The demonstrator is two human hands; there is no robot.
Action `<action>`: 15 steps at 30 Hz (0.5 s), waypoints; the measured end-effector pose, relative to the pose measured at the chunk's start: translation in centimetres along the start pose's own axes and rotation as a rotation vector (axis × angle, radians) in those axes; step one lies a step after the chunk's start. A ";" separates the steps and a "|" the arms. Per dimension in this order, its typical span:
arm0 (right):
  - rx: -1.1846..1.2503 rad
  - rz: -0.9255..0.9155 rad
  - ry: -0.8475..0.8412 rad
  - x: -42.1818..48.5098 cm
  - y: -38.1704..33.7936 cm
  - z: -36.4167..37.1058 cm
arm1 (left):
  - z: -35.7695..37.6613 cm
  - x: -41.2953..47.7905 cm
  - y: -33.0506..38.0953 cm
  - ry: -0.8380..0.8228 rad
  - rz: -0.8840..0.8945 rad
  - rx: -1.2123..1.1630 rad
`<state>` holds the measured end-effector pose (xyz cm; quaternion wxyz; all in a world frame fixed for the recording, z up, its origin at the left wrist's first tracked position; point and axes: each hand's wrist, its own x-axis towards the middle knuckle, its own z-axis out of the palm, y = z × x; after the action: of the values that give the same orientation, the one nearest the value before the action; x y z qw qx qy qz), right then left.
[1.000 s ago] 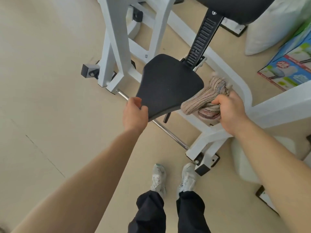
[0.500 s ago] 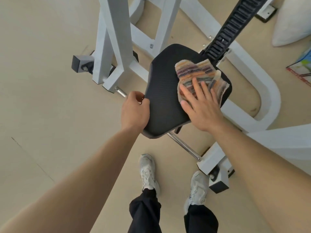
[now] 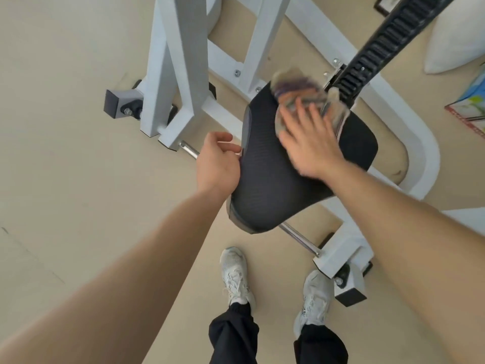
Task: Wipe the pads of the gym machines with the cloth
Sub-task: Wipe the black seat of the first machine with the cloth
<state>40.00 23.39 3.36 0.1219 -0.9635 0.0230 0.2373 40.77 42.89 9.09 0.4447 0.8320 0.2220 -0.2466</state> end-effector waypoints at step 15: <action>-0.135 -0.599 -0.080 -7.0 -5.0 1.1 | -1.6 -0.8 -2.3 0.026 -0.119 -0.090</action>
<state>33.80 28.36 6.75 0.1231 -0.9232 -0.2825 0.2295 39.15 45.35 8.89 0.4631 0.7996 0.2878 -0.2516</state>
